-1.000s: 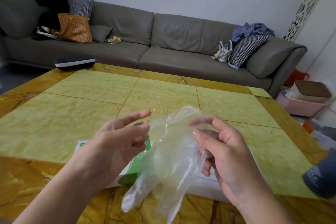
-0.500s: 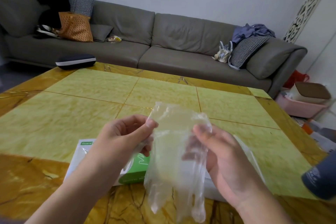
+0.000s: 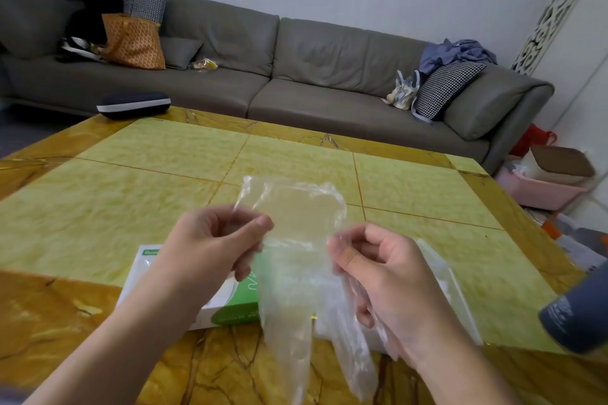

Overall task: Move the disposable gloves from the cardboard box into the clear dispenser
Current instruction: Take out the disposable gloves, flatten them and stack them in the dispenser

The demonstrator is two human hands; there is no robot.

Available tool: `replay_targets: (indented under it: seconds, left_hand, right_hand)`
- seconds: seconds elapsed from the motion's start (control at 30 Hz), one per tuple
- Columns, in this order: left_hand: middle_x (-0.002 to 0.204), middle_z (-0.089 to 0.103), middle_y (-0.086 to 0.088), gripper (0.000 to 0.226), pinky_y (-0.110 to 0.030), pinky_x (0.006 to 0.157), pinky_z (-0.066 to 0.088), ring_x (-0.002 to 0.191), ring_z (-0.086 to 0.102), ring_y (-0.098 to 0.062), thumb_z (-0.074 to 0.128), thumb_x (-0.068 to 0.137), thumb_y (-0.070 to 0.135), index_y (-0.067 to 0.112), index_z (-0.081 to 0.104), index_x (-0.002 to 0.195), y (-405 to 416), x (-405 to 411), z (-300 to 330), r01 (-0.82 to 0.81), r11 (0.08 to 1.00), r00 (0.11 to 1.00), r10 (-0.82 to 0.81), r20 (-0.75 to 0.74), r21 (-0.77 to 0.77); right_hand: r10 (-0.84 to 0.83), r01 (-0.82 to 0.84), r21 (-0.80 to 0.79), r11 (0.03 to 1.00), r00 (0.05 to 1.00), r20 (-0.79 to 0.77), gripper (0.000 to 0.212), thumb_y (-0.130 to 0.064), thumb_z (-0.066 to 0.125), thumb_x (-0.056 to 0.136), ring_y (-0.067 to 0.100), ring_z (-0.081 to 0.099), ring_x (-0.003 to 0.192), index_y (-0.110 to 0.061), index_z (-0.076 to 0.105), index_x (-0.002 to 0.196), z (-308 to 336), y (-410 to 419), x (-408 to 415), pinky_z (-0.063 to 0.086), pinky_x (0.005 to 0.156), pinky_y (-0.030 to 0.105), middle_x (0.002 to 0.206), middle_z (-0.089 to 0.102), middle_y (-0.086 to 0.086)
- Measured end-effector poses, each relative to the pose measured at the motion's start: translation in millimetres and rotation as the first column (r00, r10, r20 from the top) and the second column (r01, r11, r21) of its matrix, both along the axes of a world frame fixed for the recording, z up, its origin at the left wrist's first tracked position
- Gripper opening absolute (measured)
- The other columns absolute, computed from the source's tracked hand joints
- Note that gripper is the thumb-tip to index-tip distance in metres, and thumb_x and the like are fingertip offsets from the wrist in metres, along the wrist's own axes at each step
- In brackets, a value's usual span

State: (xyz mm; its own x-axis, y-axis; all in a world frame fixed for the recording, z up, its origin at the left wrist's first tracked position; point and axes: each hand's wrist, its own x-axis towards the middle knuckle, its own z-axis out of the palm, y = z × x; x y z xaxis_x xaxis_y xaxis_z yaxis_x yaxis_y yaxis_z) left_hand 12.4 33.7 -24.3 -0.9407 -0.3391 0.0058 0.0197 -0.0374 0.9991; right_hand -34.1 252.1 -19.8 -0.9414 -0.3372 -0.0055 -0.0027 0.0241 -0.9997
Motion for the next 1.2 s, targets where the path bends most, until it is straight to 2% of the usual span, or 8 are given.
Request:
replay_targets:
  seconds: [0.17,0.4,0.5,0.6,0.77,0.87,1.0,1.2]
  left_hand:
    - [0.068,0.064,-0.009,0.009,-0.023,0.044,0.039,0.049,0.042,-0.014,0.076,0.088,0.017,0.008,0.079,0.089,-15,1,3,-0.078,0.996,0.995,0.081,-0.059,0.050]
    - [0.071,0.066,-0.012,0.011,-0.025,0.047,0.038,0.050,0.038,-0.016,0.077,0.087,0.020,0.009,0.079,0.087,-18,4,8,-0.095,0.995,0.990,0.098,-0.102,0.034]
    - [0.070,0.064,-0.012,0.014,-0.025,0.045,0.038,0.049,0.039,-0.017,0.076,0.085,0.020,0.006,0.078,0.087,-9,8,11,-0.004,0.999,0.995,0.008,-0.094,0.050]
    - [0.068,0.065,-0.013,0.014,-0.025,0.045,0.039,0.048,0.042,-0.017,0.076,0.086,0.019,0.005,0.076,0.086,8,11,14,0.105,0.994,0.992,-0.104,-0.078,0.007]
    - [0.066,0.059,-0.004,0.029,-0.026,0.059,0.040,0.060,0.045,-0.017,0.082,0.085,0.041,0.012,0.079,0.088,16,13,13,0.236,0.968,0.969,-0.241,-0.050,-0.089]
    - [0.076,0.055,-0.008,0.049,-0.035,0.081,0.040,0.074,0.052,-0.016,0.077,0.075,0.061,0.017,0.081,0.096,8,16,11,0.390,0.912,0.921,-0.388,0.042,-0.123]
    - [0.070,0.055,-0.002,0.031,-0.024,0.071,0.038,0.067,0.052,-0.011,0.082,0.074,0.045,0.016,0.071,0.073,15,17,10,0.447,0.892,0.893,-0.440,0.090,-0.072]
    - [0.086,0.061,-0.012,0.024,-0.025,0.069,0.052,0.080,0.059,-0.025,0.084,0.076,0.026,0.011,0.065,0.080,13,16,7,0.465,0.846,0.879,-0.476,-0.023,0.260]
  right_hand:
    - [0.104,-0.107,0.101,0.989,0.994,0.040,0.012,-0.015,0.081,0.089,0.017,0.032,0.040,-0.006,0.075,0.087,6,14,-6,0.026,0.037,0.020,0.073,0.067,0.013]
    - [0.139,-0.110,0.280,0.954,0.987,-0.085,0.028,-0.036,0.082,0.085,0.021,0.042,0.045,-0.009,0.076,0.080,16,27,-10,0.038,0.050,0.032,0.059,0.054,0.013]
    - [0.113,-0.082,0.201,0.976,0.983,-0.147,0.032,-0.044,0.086,0.082,0.018,0.069,0.076,-0.015,0.078,0.095,16,26,-10,0.053,0.071,0.027,0.083,0.074,0.009]
    - [0.126,-0.116,0.076,0.990,0.982,-0.139,0.037,-0.042,0.079,0.082,0.017,0.073,0.106,-0.013,0.077,0.106,12,16,-6,0.057,0.095,0.030,0.107,0.079,0.005]
    - [0.049,-0.055,-0.115,0.992,0.997,-0.057,0.016,-0.009,0.074,0.090,0.034,0.066,0.057,0.007,0.074,0.092,12,2,0,0.057,0.055,0.039,0.071,0.069,0.024]
    - [-0.034,0.028,-0.145,0.989,0.998,-0.043,0.010,-0.004,0.069,0.095,0.033,0.062,0.052,0.005,0.073,0.093,13,6,-2,0.051,0.046,0.035,0.071,0.067,0.023]
    - [-0.089,0.082,-0.157,0.984,0.995,-0.040,0.011,-0.005,0.070,0.095,0.031,0.061,0.052,0.005,0.074,0.094,14,10,-5,0.050,0.046,0.034,0.072,0.067,0.021]
    - [-0.140,0.133,-0.192,0.972,0.990,-0.022,0.013,-0.006,0.069,0.094,0.028,0.058,0.052,0.007,0.073,0.095,15,18,-9,0.049,0.044,0.032,0.071,0.066,0.020]
